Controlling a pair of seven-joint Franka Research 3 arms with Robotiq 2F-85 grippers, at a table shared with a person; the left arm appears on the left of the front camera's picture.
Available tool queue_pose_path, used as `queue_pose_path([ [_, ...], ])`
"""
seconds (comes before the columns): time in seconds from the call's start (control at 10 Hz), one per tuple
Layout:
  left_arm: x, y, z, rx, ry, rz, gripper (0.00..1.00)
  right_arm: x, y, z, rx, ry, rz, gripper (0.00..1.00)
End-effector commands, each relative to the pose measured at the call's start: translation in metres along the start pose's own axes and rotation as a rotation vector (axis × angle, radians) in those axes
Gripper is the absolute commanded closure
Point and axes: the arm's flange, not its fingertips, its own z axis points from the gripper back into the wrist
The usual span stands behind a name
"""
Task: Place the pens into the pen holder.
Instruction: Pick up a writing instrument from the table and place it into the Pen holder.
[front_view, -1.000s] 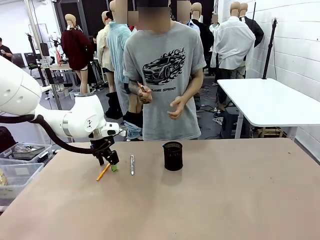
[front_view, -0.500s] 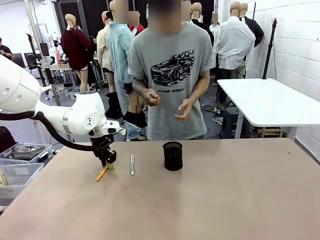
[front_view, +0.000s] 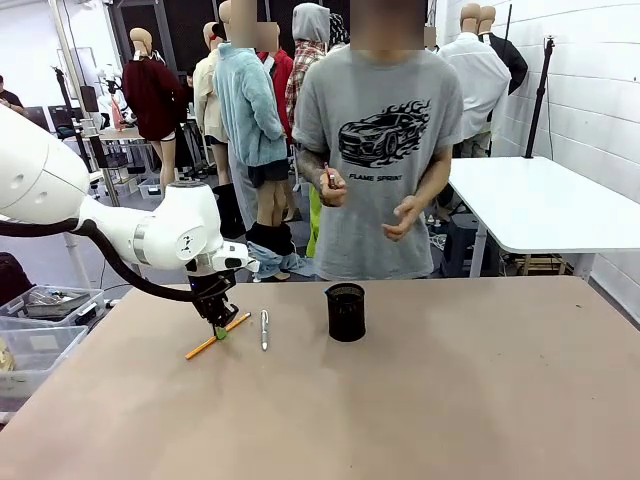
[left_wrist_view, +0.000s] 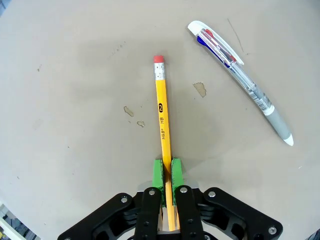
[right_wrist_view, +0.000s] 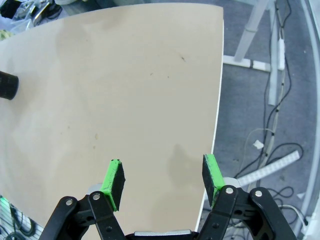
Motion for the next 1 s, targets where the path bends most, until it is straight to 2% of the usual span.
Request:
queue_pose_path([
  [0.0, -0.016, 0.01, -0.008, -0.08, 0.004, -0.048, 1.0, -0.002, -0.001, -0.001, -0.001, 0.002, 0.015, 0.22],
  [0.1, -0.023, 0.015, 0.011, -0.241, -0.11, -0.157, 1.0, -0.002, -0.001, -0.001, -0.001, 0.002, 0.015, 0.22],
  [0.4, -0.036, 0.025, 0.041, -0.391, -0.254, -0.337, 1.0, -0.002, -0.001, -0.001, -0.001, 0.002, 0.015, 0.22],
  [0.5, -0.039, 0.029, 0.044, -0.457, -0.326, -0.395, 1.0, -0.002, -0.001, -0.001, -0.001, 0.002, 0.015, 0.22],
  [0.6, -0.041, 0.034, 0.046, -0.542, -0.446, -0.439, 1.0, -0.002, -0.001, -0.001, -0.001, 0.002, 0.015, 0.22],
  [0.8, -0.043, 0.042, 0.045, -0.603, -0.633, -0.446, 1.0, -0.002, -0.001, -0.001, -0.001, 0.002, 0.015, 0.22],
  [0.9, -0.05, 0.051, 0.054, -0.614, -0.66, -0.439, 1.0, -0.002, -0.001, -0.001, -0.001, 0.002, 0.015, 0.22],
])
